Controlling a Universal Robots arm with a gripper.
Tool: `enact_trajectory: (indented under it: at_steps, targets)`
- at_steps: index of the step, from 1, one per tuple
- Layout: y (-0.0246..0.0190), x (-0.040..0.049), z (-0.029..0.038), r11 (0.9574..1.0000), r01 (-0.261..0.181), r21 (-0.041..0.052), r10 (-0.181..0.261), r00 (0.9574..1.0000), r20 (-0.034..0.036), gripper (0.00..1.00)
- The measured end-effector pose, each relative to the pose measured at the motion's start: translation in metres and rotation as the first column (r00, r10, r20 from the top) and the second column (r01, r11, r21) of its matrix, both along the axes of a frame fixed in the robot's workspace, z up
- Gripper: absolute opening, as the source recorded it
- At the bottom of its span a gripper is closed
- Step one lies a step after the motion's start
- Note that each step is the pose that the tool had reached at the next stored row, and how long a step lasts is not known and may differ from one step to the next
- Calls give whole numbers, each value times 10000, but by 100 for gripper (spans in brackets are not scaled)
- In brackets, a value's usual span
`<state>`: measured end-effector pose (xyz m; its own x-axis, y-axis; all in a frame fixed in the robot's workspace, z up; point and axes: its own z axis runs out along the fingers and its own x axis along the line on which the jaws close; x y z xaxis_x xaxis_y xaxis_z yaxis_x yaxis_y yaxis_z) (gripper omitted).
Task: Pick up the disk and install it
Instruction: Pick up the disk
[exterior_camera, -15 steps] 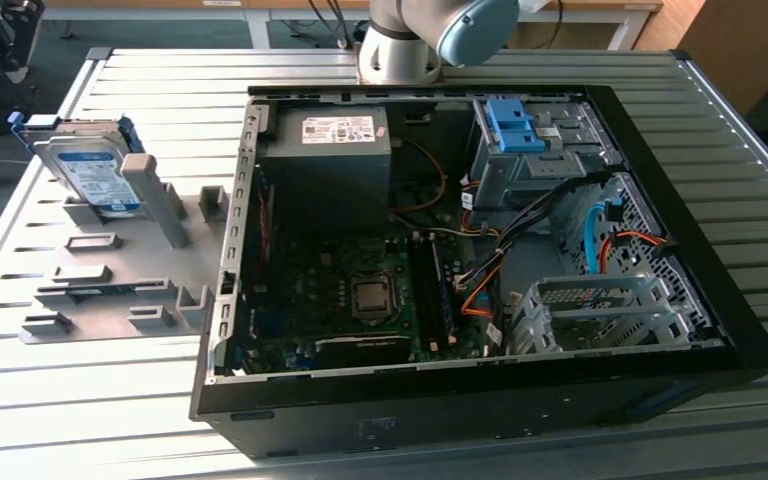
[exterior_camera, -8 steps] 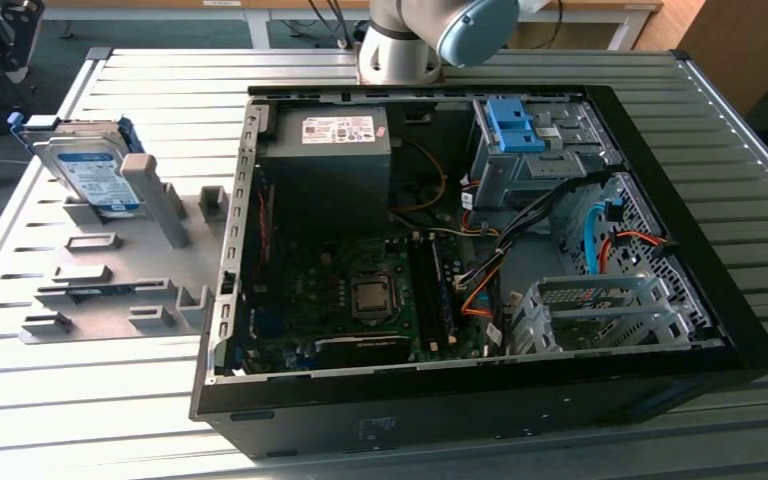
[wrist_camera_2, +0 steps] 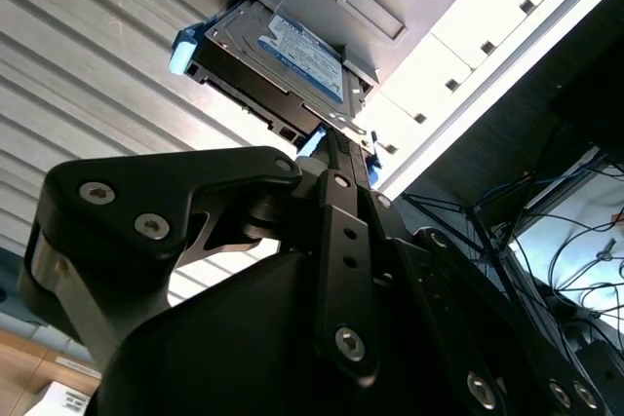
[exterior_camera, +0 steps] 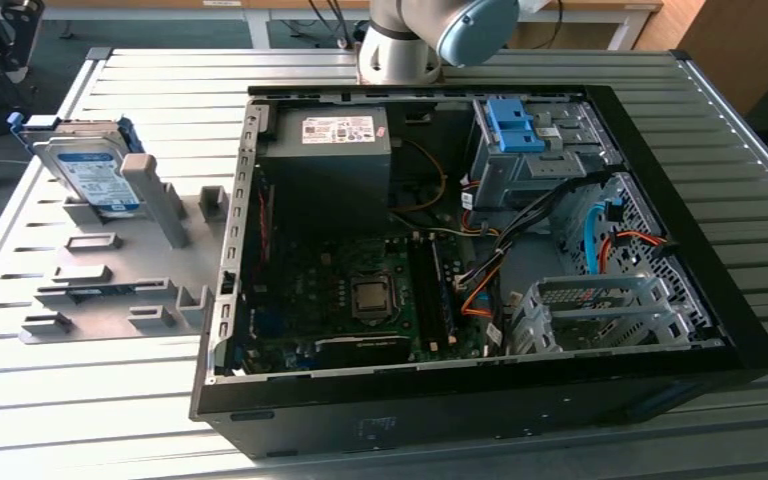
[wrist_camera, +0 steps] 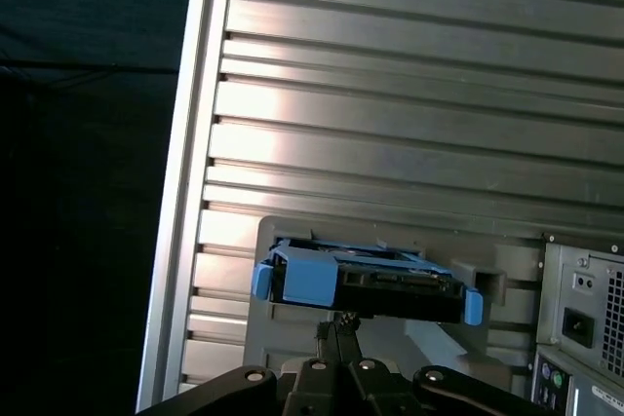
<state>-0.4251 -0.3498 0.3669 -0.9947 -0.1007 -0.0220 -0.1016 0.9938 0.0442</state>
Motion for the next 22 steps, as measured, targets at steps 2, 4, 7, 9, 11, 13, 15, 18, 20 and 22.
enact_trajectory:
  at_steps: [2,4,7,9,11,13,15,18,20,22]
  targets:
    - [0,0,0,10000,-95,0,95,10000,0,11]
    - [0,0,0,9998,-189,0,189,9998,0,11]
    - [0,0,0,9995,-311,0,311,9995,-1,11]
    - [0,0,0,9992,-394,0,394,9992,0,11]
    - [0,0,0,9988,-490,0,490,9988,0,11]
    - [0,0,0,9983,-590,0,590,9983,0,11]
    - [0,0,0,9977,-679,0,679,9977,0,11]
    - [0,0,0,9968,-804,0,804,9968,0,11]
    - [0,0,0,9960,-889,0,889,9960,0,11]
    - [0,0,0,9953,-966,0,966,9953,0,11]
